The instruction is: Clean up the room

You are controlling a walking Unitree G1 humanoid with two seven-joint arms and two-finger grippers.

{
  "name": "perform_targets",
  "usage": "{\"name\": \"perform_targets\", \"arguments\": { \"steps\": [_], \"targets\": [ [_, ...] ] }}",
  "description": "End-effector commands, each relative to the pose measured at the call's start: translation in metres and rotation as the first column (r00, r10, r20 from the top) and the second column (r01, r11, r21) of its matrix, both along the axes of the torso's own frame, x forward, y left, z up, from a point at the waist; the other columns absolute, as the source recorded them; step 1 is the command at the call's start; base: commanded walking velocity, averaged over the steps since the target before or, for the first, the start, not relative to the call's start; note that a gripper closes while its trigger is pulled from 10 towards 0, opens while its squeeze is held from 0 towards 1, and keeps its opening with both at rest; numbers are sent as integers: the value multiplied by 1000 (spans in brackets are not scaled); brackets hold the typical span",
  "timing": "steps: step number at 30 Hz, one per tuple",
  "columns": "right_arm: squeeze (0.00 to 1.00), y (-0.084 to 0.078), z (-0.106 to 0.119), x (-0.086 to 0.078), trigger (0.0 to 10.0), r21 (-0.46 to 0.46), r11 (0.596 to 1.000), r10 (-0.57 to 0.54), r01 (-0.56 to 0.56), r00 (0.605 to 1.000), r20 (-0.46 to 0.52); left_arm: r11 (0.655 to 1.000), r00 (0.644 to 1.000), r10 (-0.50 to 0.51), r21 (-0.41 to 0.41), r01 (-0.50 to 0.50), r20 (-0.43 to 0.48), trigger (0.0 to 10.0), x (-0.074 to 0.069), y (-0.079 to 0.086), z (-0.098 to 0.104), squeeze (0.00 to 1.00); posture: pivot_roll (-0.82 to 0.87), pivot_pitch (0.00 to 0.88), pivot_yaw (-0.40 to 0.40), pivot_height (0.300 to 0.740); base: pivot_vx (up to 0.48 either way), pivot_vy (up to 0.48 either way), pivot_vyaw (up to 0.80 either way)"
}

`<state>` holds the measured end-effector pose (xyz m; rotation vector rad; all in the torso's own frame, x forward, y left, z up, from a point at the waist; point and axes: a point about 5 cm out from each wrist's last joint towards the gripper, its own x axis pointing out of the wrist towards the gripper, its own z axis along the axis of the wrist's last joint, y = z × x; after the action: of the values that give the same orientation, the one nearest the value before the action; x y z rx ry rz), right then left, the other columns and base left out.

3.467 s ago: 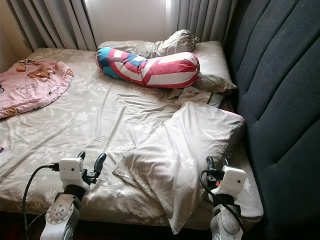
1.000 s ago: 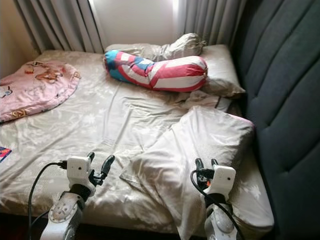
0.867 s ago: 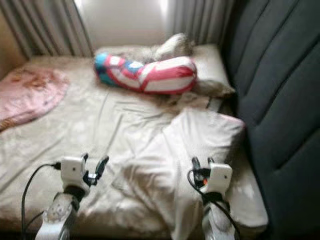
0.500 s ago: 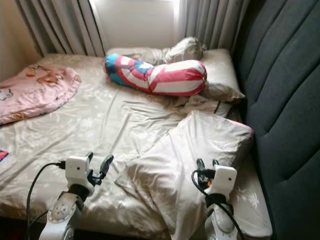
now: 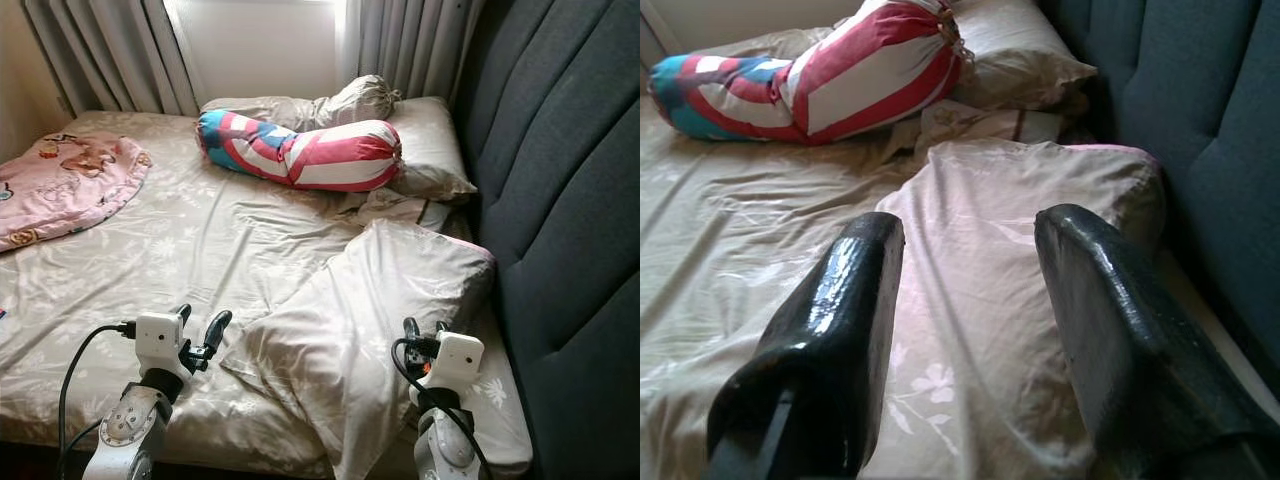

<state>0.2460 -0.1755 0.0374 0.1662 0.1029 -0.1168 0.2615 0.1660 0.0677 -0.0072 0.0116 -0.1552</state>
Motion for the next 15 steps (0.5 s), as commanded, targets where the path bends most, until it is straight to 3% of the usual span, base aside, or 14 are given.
{"name": "perform_targets", "arguments": {
  "steps": [1, 11, 15],
  "targets": [
    [0, 1, 3, 2, 10000, -7, 1000, 1, -1, 1000, -1, 1000, 1000, 1, -9, -1, 5, 10000, 0, 1, 2, 0, -106, 2, -23, 740, 0, 0, 0],
    [0, 2, 2, 2, 10000, -10, 1000, 5, -5, 1000, 5, 1000, 1000, -2, -10, 2, 4, 10000, 0, 0, 2, 0, -106, 4, -23, 690, 0, 0, 0],
    [0, 2, 3, 1, 10000, -6, 1000, 4, -4, 1000, 17, 1000, 1000, -2, -10, 2, 4, 10000, -1, 0, 2, 0, -107, 4, -23, 690, 0, 0, 0]
  ]
}}
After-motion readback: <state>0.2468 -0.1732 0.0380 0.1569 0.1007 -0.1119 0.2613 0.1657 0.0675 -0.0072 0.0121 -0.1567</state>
